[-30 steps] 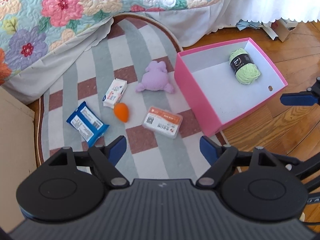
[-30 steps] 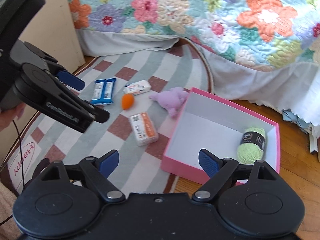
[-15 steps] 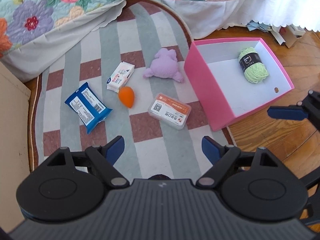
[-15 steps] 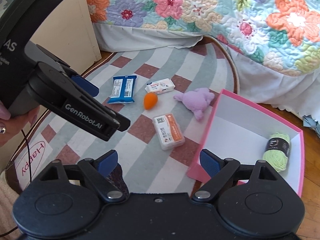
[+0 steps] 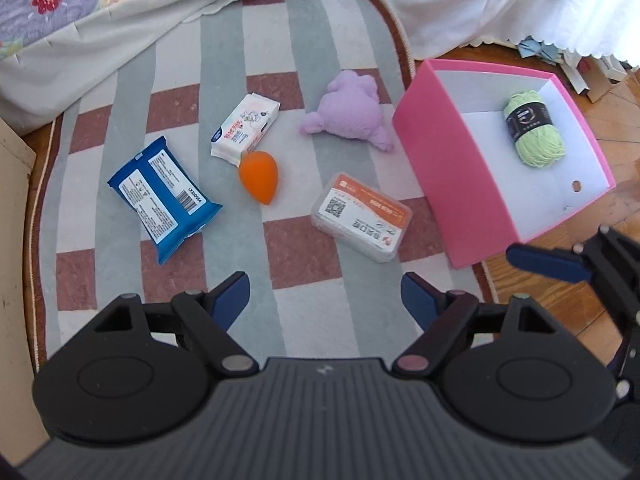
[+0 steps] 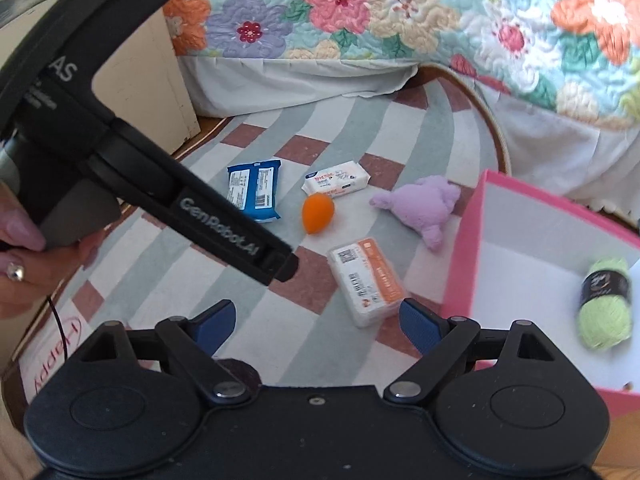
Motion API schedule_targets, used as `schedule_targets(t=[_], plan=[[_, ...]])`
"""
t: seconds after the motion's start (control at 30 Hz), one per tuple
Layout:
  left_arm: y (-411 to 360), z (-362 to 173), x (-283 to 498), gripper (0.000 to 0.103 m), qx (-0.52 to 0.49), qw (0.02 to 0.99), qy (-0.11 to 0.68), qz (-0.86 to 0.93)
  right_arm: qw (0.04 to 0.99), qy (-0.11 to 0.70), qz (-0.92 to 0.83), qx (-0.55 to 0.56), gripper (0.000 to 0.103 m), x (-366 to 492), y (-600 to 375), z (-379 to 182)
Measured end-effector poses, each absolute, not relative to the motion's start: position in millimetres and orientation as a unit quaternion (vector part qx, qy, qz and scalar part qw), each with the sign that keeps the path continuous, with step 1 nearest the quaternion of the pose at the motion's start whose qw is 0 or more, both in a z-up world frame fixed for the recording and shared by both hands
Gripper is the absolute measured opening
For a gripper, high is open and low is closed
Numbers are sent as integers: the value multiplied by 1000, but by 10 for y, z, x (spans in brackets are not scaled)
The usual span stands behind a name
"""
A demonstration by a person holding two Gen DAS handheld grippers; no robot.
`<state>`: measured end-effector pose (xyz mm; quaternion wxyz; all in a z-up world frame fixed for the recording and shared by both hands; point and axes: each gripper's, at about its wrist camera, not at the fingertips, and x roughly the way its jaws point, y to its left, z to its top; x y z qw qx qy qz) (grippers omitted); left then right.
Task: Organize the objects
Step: 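Move the left tool toward the clear box with orange label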
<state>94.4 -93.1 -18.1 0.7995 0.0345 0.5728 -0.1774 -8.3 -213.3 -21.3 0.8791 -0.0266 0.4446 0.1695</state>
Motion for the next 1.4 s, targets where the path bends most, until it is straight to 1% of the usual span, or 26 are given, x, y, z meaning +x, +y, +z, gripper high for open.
schedule_targets(t=[0.27,0.37,0.57,0.67,0.73,0.8,0.87,0.93,1.03,1.1,1.17,1.4], plan=[[-908,-443,1117,78,22,796,576,-185,888,437,143,17,91,3,-2104,-494],[-908,-525,1179,72,14,795,575,-192,888,438,131,37,90,28,-2115,-621],[-921,-723,1306,61,3,793,575,-202,896,430,103,30,87,34,-2056,-839],[-923,-809,1365,59,-5,796,570,-205,903,421,89,9,83,19,-1984,-901],[-931,-863,1400,57,-9,797,568,-207,906,414,81,-1,79,16,-1947,-939],[-935,-906,1427,54,-12,797,566,-211,906,417,73,5,78,35,-1938,-993],[-939,-941,1454,52,-13,798,562,-215,905,419,63,21,73,57,-1950,-1066],[-949,-976,1482,50,-13,799,560,-219,904,424,51,28,64,68,-1953,-1139],[-964,-1023,1523,47,-10,801,555,-225,904,426,30,27,55,91,-1945,-1235],[-966,-1051,1541,41,-9,803,550,-230,904,426,17,24,51,85,-1924,-1276],[-970,-1082,1567,36,-11,802,548,-236,906,422,9,23,51,76,-1918,-1301],[-992,-1154,1624,36,-12,807,533,-255,907,421,-27,5,51,168,-1907,-1398]])
